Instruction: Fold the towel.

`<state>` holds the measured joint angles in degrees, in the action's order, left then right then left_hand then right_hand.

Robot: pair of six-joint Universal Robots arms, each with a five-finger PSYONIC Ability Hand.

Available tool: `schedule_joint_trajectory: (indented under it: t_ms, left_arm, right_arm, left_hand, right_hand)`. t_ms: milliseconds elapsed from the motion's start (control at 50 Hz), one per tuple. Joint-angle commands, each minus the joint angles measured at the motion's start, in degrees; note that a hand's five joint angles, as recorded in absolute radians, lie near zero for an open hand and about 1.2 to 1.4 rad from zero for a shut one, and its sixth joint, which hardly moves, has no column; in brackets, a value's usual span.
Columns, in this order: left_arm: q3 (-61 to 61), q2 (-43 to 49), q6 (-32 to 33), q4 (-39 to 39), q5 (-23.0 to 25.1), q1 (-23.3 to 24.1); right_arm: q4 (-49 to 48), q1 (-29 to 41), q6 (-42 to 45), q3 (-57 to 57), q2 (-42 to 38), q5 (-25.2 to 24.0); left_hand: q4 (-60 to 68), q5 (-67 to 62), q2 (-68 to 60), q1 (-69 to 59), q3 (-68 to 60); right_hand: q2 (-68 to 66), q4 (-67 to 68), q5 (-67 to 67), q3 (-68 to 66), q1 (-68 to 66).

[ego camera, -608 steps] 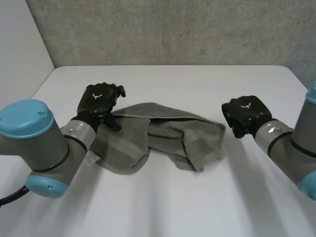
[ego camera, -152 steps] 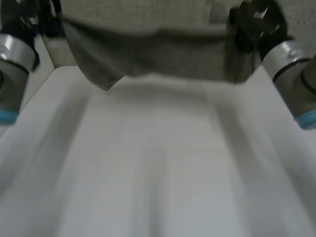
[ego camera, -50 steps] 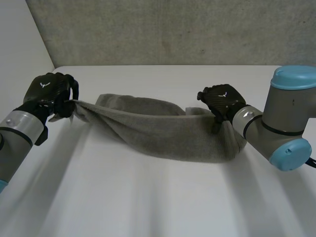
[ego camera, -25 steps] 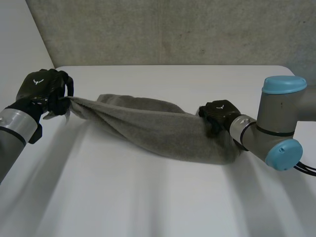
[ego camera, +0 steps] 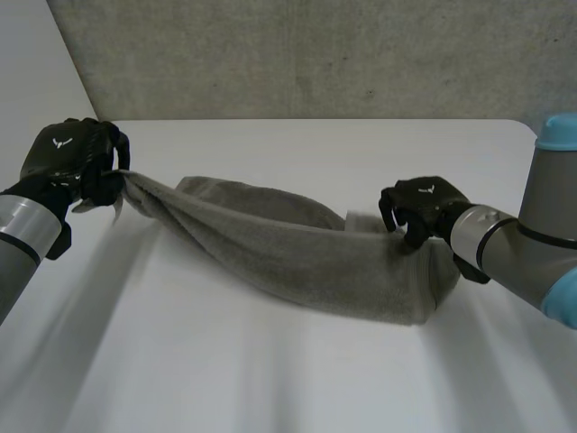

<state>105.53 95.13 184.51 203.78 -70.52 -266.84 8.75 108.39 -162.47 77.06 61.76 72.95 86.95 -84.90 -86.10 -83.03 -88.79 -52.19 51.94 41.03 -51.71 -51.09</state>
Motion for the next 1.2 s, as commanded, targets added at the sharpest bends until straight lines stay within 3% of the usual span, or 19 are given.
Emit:
schedule_joint_trajectory:
  t_ms: [20, 220, 260, 320, 500, 720, 980, 1200]
  left_arm:
    - [1.3, 0.1, 0.0, 0.0, 0.0, -0.1]
    - [1.4, -0.1, 0.0, 0.0, 0.0, -0.3]
    - [1.4, -0.1, 0.0, 0.0, 0.0, -0.4]
    - [1.5, -0.3, 0.0, 0.0, 0.0, -0.6]
    - [1.6, -0.7, 0.0, 0.0, 0.0, -0.6]
    - [1.7, -0.7, 0.0, 0.0, 0.0, -0.6]
    - [1.6, -0.6, 0.0, 0.1, 0.1, -0.7]
    - [1.5, -0.6, 0.0, 0.1, 0.1, -0.7]
  right_arm:
    - [-0.3, -0.4, 1.2, 2.7, -0.8, 0.1]
    - [-1.2, -0.4, 2.3, 3.2, -0.8, 0.2]
    - [-1.9, -0.3, 2.2, 3.2, -0.8, 0.3]
    - [-4.4, -0.2, 2.2, 3.0, -0.7, 0.4]
    - [-5.2, 0.6, 1.5, 0.1, -0.5, 1.1]
    - [-3.1, 0.5, 0.8, -4.4, -6.4, 2.3]
    - [-1.7, 0.7, 0.8, -4.0, -7.4, 2.2]
    - [2.9, 0.0, 0.8, -3.0, -7.2, 1.3]
  left_hand:
    - [-6.9, 14.9, 6.1, 3.0, 8.8]
    - [-6.9, 14.9, 6.1, 3.0, 8.8]
    - [-6.9, 14.9, 6.1, 3.0, 8.8]
    - [-6.9, 14.9, 6.1, 3.0, 8.8]
    - [-6.9, 14.9, 6.1, 3.0, 8.8]
    - [-6.9, 14.9, 6.1, 3.0, 8.8]
    - [-6.9, 14.9, 6.1, 3.0, 8.8]
    - [-6.9, 14.9, 6.1, 3.0, 8.8]
  right_hand:
    - [1.7, -1.5, -0.6, 1.3, 0.6]
    - [2.6, -2.3, -1.4, 2.1, 1.5]
    - [5.4, -5.2, -4.3, 5.0, 4.3]
    - [20.7, -20.5, -19.6, 20.2, 19.6]
    - [20.6, -20.3, -19.4, 20.1, 19.5]
    - [18.6, -18.3, -17.4, 18.1, 17.5]
    - [4.8, -4.5, -3.6, 4.3, 3.7]
    - [-25.9, 26.1, 27.0, -26.3, -26.9]
